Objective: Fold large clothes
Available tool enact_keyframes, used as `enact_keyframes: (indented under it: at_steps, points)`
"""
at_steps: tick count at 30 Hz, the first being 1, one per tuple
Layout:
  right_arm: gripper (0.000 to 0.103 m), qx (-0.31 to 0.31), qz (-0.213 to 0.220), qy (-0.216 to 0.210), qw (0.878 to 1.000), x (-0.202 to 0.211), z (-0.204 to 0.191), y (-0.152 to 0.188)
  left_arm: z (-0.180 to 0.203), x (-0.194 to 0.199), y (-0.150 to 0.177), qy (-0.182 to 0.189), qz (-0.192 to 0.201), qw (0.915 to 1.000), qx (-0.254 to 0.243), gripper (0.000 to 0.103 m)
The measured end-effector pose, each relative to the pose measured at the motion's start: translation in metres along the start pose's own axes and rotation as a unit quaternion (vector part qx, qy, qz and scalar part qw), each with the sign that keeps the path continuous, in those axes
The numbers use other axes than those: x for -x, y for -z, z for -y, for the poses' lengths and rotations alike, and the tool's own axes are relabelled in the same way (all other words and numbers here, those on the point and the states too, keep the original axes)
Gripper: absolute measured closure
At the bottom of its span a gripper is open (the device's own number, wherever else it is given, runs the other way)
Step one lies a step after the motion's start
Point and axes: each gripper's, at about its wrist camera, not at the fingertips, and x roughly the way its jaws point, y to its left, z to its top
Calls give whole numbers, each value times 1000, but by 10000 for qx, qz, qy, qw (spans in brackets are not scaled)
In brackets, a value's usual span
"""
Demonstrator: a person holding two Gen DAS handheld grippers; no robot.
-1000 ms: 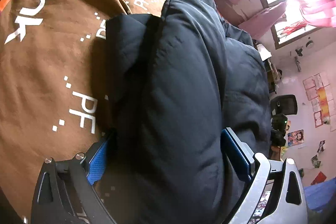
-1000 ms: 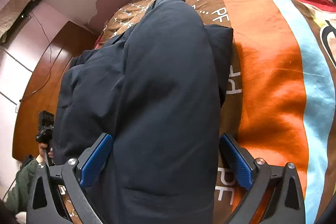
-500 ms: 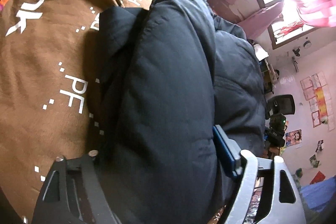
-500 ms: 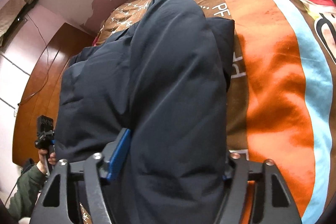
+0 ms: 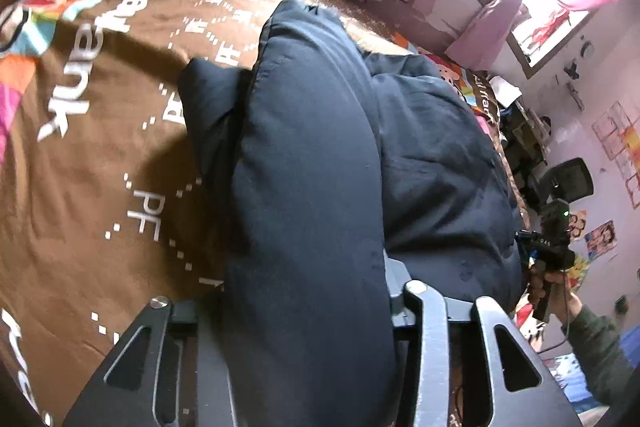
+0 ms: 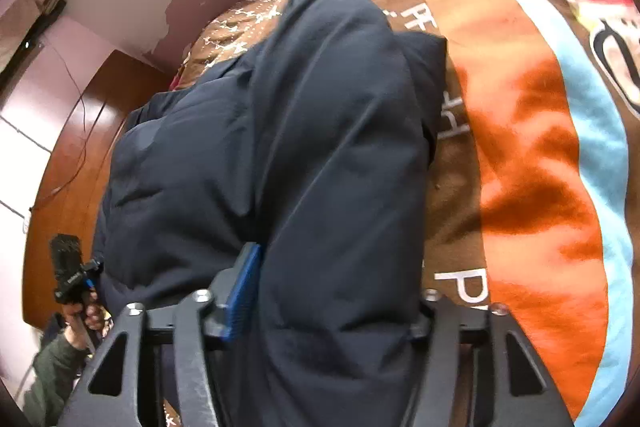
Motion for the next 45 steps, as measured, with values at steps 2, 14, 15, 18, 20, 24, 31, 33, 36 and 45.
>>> enact_keyframes:
  at_steps: [2, 14, 15, 18, 20, 24, 31, 33, 36, 45]
  points:
    - [70, 196, 96, 78, 9997, 4, -12, 0, 4, 5, 1, -19, 106, 9999, -103, 74]
    - [85, 852, 1134, -387, 9891, 38, -96, -30, 50, 54, -33, -250, 983, 9925, -676, 80]
    - [85, 904, 1204, -424, 9877, 38, -101, -32, 48, 62, -34, -271, 1108, 9911, -691, 80]
    - [85, 1095, 1461, -583, 9815, 40, -125, -41, 39, 83, -39, -322, 1370, 9882, -604, 80]
    - [85, 1193, 1551, -695, 9782, 36, -139, -47, 31, 93, -40, -395, 1484, 9867, -525, 80]
    - [85, 1203, 1507, -874, 9773, 14, -158, -56, 6, 95, -36, -600, 1449, 9871, -323, 80]
    - [85, 1236, 1054, -566, 9851, -46, -167, -47, -40, 68, -15, -908, 1006, 9907, 89, 79]
    - [85, 1152, 1037, -499, 9867, -52, -160, -45, -44, 65, -14, -934, 947, 9910, 134, 78]
    - [83, 988, 1000, -400, 9893, -54, -147, -44, -46, 59, -13, -1132, 859, 9898, 52, 70]
    - [54, 721, 754, 236, 9943, -67, -135, -33, -64, 48, -2, -1600, 740, 9828, 544, 27]
